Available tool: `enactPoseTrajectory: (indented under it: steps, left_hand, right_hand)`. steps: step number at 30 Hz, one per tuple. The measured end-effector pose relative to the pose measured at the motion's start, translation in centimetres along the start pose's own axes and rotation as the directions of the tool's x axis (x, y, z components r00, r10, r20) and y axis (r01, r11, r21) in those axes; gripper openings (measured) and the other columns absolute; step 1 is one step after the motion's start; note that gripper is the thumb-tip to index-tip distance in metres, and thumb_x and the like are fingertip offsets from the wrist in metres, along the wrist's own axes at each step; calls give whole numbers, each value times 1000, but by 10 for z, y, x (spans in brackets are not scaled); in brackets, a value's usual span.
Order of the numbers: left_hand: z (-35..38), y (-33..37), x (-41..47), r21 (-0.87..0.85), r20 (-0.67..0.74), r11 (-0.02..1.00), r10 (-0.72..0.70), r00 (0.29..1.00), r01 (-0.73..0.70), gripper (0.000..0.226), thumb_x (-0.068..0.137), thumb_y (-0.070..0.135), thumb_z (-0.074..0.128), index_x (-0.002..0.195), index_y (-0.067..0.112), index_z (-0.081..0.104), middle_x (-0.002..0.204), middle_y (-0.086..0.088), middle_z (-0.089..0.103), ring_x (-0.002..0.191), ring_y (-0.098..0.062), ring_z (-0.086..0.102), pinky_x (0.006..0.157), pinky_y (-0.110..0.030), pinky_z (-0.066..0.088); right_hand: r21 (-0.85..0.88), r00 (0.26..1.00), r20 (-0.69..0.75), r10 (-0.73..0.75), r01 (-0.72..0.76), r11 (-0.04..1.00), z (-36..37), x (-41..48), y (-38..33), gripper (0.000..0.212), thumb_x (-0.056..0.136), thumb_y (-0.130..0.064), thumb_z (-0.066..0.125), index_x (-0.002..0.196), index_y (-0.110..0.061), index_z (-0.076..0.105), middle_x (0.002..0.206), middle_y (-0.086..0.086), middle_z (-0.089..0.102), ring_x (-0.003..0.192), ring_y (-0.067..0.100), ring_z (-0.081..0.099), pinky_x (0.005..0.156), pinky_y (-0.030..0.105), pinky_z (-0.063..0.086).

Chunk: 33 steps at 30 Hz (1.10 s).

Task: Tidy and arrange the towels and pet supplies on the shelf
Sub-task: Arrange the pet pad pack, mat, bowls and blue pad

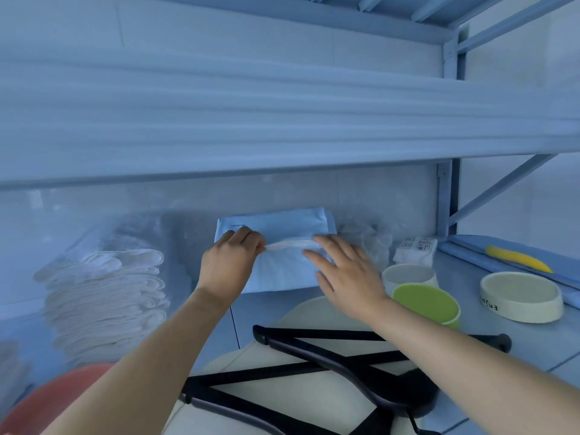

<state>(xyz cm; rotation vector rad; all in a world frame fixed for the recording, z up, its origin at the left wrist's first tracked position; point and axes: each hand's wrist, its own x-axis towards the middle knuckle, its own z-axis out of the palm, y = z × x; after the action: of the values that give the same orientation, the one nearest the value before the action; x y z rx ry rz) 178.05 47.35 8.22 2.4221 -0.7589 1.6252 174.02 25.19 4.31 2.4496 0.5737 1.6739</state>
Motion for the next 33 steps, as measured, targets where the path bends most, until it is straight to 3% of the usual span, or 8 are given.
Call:
enactPoseTrajectory:
  steps: [5,7,11,15,21,23,27,33]
  left_hand:
    - [-20,2,13,-4,-126,1000,11,992,-11,12,76,11,75,73,14,64,74,1,62,61,-21,58,35,-22,39]
    - [-23,4,12,-14,-133,1000,10,991,-12,11,77,12,74,74,15,64,75,2,62,63,-21,58,36,-23,40]
    - [-25,7,7,-52,-140,998,-36,990,29,8,79,12,73,79,15,66,80,1,63,68,-23,59,37,-25,43]
    - [-27,1,-6,-12,-113,1000,-23,993,22,23,88,30,53,105,19,63,106,-1,62,89,-25,61,64,-34,52]
    - [-19,-10,-45,49,25,999,2,1000,-3,43,84,54,49,110,23,62,129,-5,52,117,-23,44,90,-44,48]
    - [-15,-9,-50,37,78,999,-2,997,-1,46,76,48,67,115,26,58,137,-5,45,125,-22,36,82,-44,53]
    - [-19,0,-46,24,122,999,-25,992,23,66,60,18,87,115,28,54,134,-2,44,120,-19,38,40,-25,48]
    - [-21,4,-30,53,-8,998,43,999,-43,51,66,11,83,110,26,63,121,0,60,113,-18,52,39,-25,47]
  right_hand:
    - [-20,995,86,-49,51,999,-7,-5,3,63,71,-48,69,127,-23,54,144,5,43,133,28,33,95,40,45]
    - [-8,991,128,-43,45,999,-8,-1,4,78,58,-45,82,127,-23,55,144,6,43,133,27,33,90,38,49]
    - [50,997,63,-46,43,998,0,3,3,74,55,-29,89,123,-20,59,137,8,51,129,26,36,87,38,51]
    - [107,999,6,-38,37,994,10,0,3,73,59,-20,87,125,-18,54,137,11,51,129,29,34,92,42,48]
    - [121,999,8,-33,32,992,17,3,4,73,65,-19,84,129,-18,49,140,11,48,132,29,30,90,46,49]
    - [140,1000,12,-21,19,990,17,3,4,74,65,-19,83,129,-19,46,142,9,46,133,28,30,84,44,54]
    - [172,1000,-1,-4,4,985,21,-1,4,69,70,-18,80,129,-21,45,144,5,36,134,27,29,75,42,57]
    - [260,989,-126,75,-40,965,12,10,10,57,74,-11,77,122,-22,49,139,0,38,129,23,36,67,36,57]
